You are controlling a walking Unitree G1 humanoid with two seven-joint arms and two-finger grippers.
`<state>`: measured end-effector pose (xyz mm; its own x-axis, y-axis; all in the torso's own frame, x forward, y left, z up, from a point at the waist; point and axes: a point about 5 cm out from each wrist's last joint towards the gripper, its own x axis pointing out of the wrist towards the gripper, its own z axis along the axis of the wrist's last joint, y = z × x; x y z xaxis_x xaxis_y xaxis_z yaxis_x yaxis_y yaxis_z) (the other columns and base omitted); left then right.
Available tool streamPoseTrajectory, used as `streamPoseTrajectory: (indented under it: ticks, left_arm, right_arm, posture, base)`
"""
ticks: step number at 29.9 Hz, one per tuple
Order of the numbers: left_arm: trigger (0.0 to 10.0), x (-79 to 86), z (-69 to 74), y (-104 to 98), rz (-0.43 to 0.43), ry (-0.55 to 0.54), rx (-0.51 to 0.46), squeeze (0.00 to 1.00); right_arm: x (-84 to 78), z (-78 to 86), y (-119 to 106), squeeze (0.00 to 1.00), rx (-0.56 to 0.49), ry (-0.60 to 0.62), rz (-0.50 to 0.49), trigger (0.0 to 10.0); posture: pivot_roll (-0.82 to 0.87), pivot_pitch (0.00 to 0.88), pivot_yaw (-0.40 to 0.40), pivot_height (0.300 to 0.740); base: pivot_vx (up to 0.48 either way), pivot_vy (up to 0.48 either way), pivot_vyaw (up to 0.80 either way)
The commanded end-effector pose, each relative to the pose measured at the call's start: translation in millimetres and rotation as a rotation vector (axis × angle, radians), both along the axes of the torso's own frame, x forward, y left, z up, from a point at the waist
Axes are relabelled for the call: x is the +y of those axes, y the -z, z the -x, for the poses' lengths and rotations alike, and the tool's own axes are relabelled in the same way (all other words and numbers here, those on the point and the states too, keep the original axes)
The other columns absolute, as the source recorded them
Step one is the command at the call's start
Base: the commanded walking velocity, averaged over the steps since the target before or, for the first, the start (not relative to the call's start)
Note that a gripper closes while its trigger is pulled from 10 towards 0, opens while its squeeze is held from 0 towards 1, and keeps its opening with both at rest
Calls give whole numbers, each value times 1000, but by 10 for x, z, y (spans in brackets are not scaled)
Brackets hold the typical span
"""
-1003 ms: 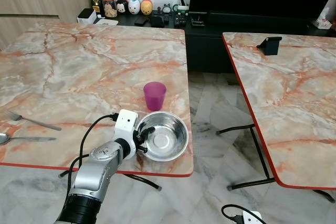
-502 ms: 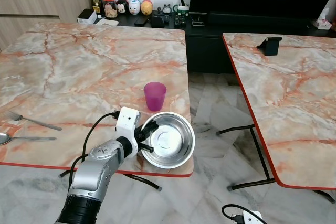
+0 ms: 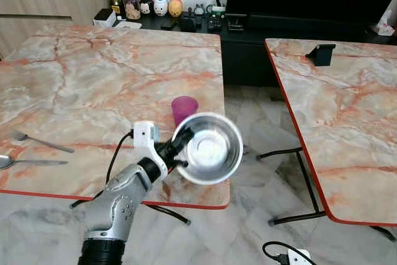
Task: Setting the table
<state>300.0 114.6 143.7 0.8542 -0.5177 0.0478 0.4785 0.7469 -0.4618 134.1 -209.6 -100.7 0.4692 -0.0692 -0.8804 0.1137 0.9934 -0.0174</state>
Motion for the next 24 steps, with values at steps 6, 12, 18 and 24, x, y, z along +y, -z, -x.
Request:
streamPoseTrajectory:
  ticks: [6,12,18,24]
  left_arm:
    - [10000,157,-67,-296,-55,-261,-154,0]
    - [10000,204,-47,-375,-79,-398,-223,0]
    - [10000,285,-70,-386,-98,-503,-231,0]
    - [10000,282,-71,-348,-100,-493,-212,0]
  right_arm:
    - [-46,18,-2,0,8,-1,14,10000]
    - [-51,19,-3,0,6,-2,19,10000]
    - [-52,24,-1,0,7,2,20,10000]
    - [-50,27,0,0,6,1,19,10000]
  posture:
    - [155,0,-95,727]
    - [151,0,-96,727]
    - [156,0,-100,727]
    - [163,0,-101,727]
  base:
    - [0,0,0]
    - [0,0,0]
    - [0,0,0]
    - [0,0,0]
